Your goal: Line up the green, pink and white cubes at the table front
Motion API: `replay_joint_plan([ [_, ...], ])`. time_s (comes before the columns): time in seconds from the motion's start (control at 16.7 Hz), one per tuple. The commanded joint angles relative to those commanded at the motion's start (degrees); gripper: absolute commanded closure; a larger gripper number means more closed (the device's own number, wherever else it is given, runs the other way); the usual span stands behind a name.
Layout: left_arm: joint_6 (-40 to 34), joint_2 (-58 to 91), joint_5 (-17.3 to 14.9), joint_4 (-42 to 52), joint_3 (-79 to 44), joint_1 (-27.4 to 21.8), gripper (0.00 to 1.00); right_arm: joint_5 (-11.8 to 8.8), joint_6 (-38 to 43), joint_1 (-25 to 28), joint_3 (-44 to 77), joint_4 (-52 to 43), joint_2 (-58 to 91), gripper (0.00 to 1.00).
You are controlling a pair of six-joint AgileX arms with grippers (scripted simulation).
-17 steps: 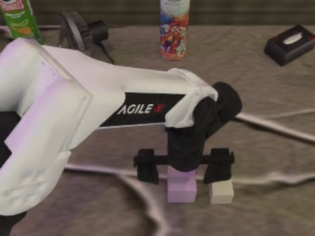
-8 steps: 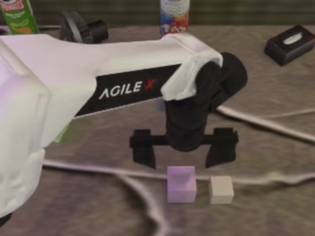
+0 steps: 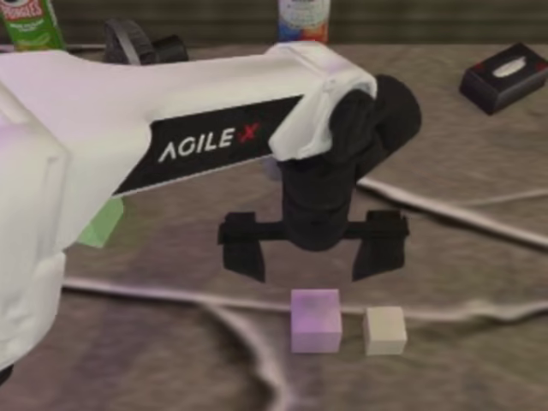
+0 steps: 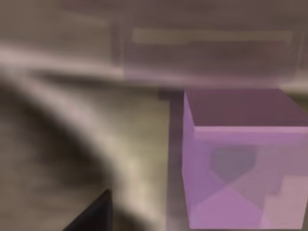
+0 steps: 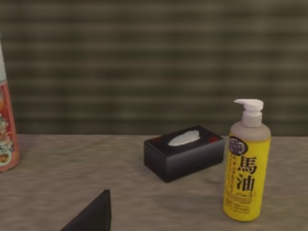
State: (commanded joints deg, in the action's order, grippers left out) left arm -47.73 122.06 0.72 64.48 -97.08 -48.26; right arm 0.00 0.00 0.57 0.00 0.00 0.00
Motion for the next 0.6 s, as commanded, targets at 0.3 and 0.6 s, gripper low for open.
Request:
replay_joint_plan([
  [0.3, 14.0, 0.9, -0.2, 0.4, -1.2, 10.3, 0.0, 0.0, 0.0, 0.0, 0.0, 0.0, 0.0, 0.0],
  [0.6, 36.8, 2.1, -0.5, 1.4, -1.6, 25.4, 0.0, 0.0, 0.0, 0.0, 0.0, 0.0, 0.0, 0.0],
])
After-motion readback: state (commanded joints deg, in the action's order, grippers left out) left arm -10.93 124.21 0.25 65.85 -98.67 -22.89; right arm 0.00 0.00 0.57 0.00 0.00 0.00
